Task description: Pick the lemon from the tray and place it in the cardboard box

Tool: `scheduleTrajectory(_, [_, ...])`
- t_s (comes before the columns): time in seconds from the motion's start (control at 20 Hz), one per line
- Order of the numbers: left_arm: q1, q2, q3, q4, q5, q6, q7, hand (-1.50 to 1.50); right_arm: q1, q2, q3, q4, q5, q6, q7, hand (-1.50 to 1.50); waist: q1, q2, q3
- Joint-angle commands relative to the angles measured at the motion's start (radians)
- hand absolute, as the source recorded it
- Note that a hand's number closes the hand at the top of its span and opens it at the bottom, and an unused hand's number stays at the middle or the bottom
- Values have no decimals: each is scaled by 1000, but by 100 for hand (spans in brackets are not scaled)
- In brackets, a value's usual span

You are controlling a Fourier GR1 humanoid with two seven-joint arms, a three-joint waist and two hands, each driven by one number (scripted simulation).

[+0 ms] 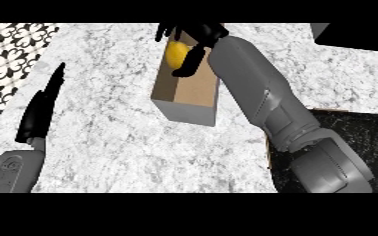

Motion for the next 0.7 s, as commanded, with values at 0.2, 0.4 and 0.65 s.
scheduleTrajectory(0.2, [-43, -19, -8, 41, -15, 6, -4, 0, 7, 1, -4, -10, -91, 28, -16, -150, 9, 5, 0])
scheduleTrajectory(0.4, [3, -12, -14, -1, -25, 9, -15, 0, 57, 1, -39, -37, -160, -32, -108, -150, 14, 4, 2])
scheduleTrajectory(0.65, [-18, -14, 5, -1, -14, 12, 28, 0, 29, 1, -146, -37, -280, -24, -114, -150, -28, 2, 3])
